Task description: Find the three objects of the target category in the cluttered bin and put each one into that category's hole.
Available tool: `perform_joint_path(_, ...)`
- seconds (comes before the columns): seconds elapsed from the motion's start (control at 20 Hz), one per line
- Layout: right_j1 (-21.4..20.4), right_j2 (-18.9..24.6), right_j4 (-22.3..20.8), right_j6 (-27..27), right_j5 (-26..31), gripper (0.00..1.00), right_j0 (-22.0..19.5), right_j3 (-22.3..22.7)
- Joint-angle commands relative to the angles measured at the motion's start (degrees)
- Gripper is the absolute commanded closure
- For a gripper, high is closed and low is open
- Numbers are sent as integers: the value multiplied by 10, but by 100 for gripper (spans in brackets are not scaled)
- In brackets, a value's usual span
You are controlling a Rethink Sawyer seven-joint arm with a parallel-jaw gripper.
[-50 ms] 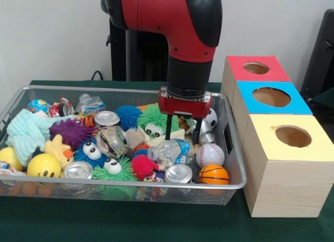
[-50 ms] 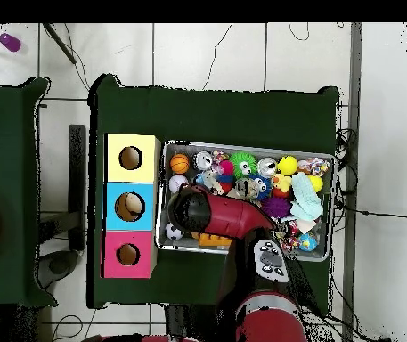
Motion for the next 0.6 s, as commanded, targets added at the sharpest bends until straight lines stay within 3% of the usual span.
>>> perform_joint_path(0.05, 4, 54, -25, 50, -32, 0, -17, -18)
perform_joint_path(0.6, 1, 64, -33, 52, -43, 0, -23, -8)
